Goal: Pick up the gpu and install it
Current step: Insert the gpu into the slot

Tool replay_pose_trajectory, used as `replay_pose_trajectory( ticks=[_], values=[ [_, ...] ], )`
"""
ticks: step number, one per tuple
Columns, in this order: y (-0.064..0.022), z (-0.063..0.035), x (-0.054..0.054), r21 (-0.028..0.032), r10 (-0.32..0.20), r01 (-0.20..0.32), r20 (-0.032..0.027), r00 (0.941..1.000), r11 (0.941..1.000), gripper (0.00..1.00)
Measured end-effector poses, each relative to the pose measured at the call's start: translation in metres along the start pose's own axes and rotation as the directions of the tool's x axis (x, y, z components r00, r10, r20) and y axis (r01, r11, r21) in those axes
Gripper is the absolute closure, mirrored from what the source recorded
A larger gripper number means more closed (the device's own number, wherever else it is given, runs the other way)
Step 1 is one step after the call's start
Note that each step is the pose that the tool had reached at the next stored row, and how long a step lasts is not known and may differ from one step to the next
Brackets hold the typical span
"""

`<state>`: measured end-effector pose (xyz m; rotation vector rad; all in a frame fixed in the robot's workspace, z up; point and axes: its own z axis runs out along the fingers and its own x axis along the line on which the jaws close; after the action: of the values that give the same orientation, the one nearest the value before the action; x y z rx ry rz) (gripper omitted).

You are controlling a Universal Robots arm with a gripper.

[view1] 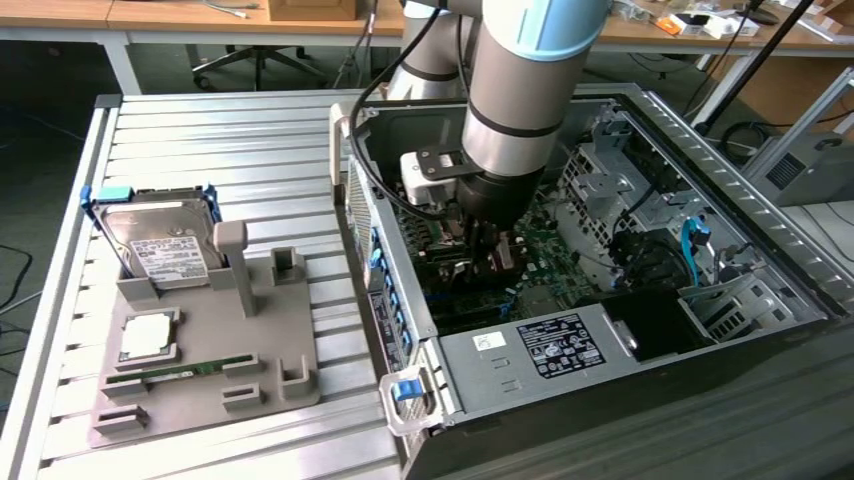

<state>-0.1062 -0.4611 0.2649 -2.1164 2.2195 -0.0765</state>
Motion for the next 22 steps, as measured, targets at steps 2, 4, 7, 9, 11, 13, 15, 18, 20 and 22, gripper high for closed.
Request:
replay_pose_trajectory(
  ticks=[2,4,7,9,11,13,15,18,20,22],
  values=[
    [0.0,0.0,0.0,0.0001,0.0,0.0,0.0003,1.0,1.0,0.73],
    [0.0,-0.0001,0.0,0.0,0.0,0.0,0.0001,1.0,1.0,0.73],
    [0.0,-0.0002,-0.0003,-0.0001,0.0,0.0,-0.0001,1.0,1.0,0.73],
    [0.0001,-0.0001,-0.0015,0.0,0.0,0.0,0.0,1.0,1.0,0.73],
    [0.0,-0.0001,-0.0034,0.0,0.0,0.0,-0.0005,1.0,1.0,0.73],
    [0.0,-0.0001,-0.0043,0.0,0.001,-0.001,-0.0007,1.0,1.0,0.73],
    [0.0001,-0.0001,-0.0044,0.0,0.001,-0.001,-0.0008,1.0,1.0,0.73],
    [0.0,0.0,-0.0044,0.0001,0.001,-0.001,-0.0009,1.0,1.0,0.73],
    [0.0001,-0.0001,-0.0044,0.0,0.001,-0.001,-0.0009,1.0,1.0,0.73],
    [0.0,0.0,-0.0044,0.0001,0.001,-0.001,-0.001,1.0,1.0,0.73]
  ],
)
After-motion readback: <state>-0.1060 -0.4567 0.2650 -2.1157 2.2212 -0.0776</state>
